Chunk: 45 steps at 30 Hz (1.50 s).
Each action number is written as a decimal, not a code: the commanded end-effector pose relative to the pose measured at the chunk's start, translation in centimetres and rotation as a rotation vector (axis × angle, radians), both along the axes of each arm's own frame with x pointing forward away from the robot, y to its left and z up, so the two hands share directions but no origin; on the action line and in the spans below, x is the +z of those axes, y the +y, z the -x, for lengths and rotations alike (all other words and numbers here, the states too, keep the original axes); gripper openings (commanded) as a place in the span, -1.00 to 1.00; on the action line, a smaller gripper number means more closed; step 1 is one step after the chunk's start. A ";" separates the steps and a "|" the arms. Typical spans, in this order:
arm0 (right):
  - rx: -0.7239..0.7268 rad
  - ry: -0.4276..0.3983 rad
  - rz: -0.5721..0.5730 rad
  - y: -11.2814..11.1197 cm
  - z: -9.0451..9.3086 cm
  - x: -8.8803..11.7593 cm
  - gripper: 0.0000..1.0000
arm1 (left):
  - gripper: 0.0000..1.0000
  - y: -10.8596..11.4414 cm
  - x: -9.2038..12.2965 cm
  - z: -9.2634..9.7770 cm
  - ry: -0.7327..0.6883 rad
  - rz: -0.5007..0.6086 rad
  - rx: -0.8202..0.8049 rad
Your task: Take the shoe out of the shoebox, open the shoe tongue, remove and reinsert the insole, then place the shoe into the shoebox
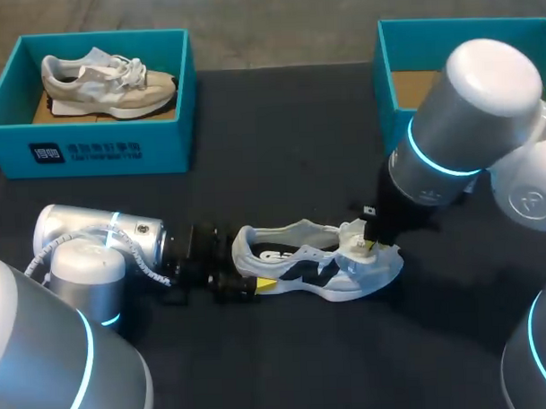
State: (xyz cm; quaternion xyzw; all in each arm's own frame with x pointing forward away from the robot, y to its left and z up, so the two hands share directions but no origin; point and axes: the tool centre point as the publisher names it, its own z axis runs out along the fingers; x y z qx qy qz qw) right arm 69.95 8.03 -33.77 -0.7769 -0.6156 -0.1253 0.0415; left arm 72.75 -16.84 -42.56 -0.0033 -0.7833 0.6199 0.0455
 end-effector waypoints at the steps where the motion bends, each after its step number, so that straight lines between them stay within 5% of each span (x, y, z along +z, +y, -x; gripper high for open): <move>1: 0.003 -0.030 -0.057 -0.2 0.9 0.6 0.00 | -1.00 0.0 0.0 0.0 0.000 0.000 0.003; 2: 0.005 -0.032 -0.056 -0.1 0.9 0.9 1.00 | -1.00 0.0 0.0 0.0 0.000 0.000 0.003; 16: 0.067 -0.066 0.167 3.5 2.0 10.3 1.00 | -1.00 0.0 0.0 0.0 0.000 0.000 0.003; 28: 0.243 -0.116 0.379 8.0 2.2 13.7 1.00 | -1.00 0.0 0.0 0.0 0.000 0.000 0.003; 29: 0.252 -0.120 0.387 8.3 2.2 13.7 0.84 | -1.00 0.0 0.0 0.0 0.000 0.000 0.003; 30: 0.272 -0.127 0.395 8.5 2.2 13.6 0.00 | -1.00 0.0 0.0 0.0 0.000 0.000 0.003; 32: 0.310 -0.135 0.425 9.0 2.2 13.7 -0.86 | -1.00 0.0 0.0 0.0 0.000 0.000 0.003; 33: 0.335 -0.146 0.427 9.1 2.3 13.7 -1.00 | -1.00 0.0 0.0 0.0 0.000 0.000 0.003; 45: 0.934 -0.249 0.184 9.9 2.0 13.2 -1.00 | -1.00 0.0 0.0 0.0 0.000 0.000 0.003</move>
